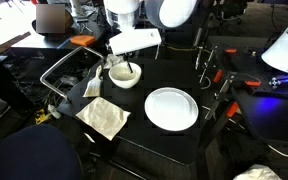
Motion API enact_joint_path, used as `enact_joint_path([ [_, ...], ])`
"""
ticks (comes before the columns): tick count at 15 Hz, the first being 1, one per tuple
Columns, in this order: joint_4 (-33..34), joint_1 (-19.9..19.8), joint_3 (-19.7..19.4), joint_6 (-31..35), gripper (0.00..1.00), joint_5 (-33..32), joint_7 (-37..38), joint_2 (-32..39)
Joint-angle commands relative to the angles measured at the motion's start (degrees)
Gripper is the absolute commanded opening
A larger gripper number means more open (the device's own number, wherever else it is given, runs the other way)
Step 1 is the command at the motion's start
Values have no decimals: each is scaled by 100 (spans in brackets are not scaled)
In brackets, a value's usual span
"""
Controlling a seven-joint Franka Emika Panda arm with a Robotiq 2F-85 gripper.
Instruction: Put the marker in the white bowl
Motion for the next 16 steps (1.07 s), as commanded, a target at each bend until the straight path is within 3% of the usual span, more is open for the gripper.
enact_joint_path([
  [1, 267, -202, 209, -263, 3, -122, 249, 106],
  [2, 291, -220, 238, -263, 36, -130, 273, 123],
  [4, 325, -265, 290, -250, 43, -146, 326, 148],
  [11, 352, -333, 322, -234, 95, -168, 337, 151],
  [12, 354, -340, 323, -230, 100, -170, 340, 150],
  [16, 354, -386, 356, -205, 100, -166, 326, 139],
])
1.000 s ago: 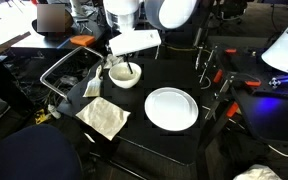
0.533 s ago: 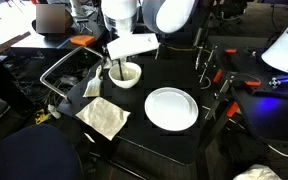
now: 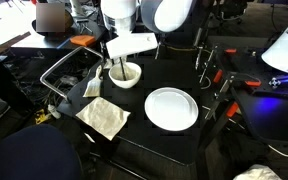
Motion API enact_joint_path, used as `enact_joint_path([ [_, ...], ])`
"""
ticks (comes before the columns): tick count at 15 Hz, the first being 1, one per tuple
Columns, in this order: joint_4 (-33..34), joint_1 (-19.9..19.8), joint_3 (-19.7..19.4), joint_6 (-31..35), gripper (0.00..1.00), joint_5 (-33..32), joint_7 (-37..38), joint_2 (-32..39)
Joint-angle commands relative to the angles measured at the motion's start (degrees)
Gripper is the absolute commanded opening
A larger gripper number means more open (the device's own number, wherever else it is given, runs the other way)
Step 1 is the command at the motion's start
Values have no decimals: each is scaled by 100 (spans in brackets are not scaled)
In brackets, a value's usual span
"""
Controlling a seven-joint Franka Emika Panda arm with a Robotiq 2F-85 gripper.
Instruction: Put the marker in the white bowl
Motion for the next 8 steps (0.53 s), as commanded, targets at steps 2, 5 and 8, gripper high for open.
enact_joint_path([
  [2, 87, -121, 100, -154, 100, -179, 207, -58],
  [5, 2, -68, 30, -83, 100, -202, 242, -147],
  [8, -97, -46, -18, -15, 100, -222, 241, -261],
])
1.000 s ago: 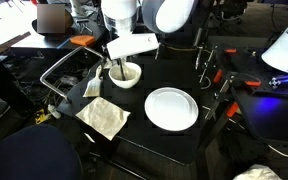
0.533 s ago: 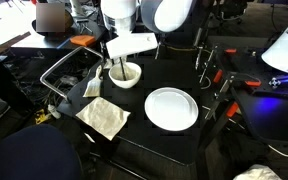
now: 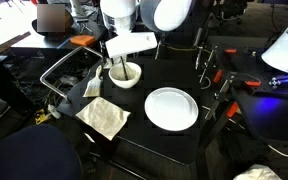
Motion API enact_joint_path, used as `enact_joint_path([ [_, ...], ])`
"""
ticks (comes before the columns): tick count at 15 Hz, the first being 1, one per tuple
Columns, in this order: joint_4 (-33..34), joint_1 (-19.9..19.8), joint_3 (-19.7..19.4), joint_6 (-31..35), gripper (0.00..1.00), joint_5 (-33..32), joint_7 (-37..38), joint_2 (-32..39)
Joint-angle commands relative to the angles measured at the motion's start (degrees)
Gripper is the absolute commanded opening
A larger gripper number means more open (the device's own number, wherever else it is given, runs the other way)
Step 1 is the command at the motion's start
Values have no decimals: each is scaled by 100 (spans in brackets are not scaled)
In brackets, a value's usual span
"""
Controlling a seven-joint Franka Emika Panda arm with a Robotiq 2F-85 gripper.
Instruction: Put the marker in the white bowl
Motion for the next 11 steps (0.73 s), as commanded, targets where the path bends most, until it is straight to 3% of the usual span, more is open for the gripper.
enact_joint_path([
  [1, -132, -17, -47, 4, 100, -229, 249, -276],
  [5, -271, 55, -171, 108, 100, -334, 257, -493],
  [8, -370, -133, 18, 209, 100, -384, 51, -748],
  [9, -66, -156, 21, 48, 100, -403, 153, -399],
  [11, -126, -178, 59, 62, 100, -421, 158, -515],
])
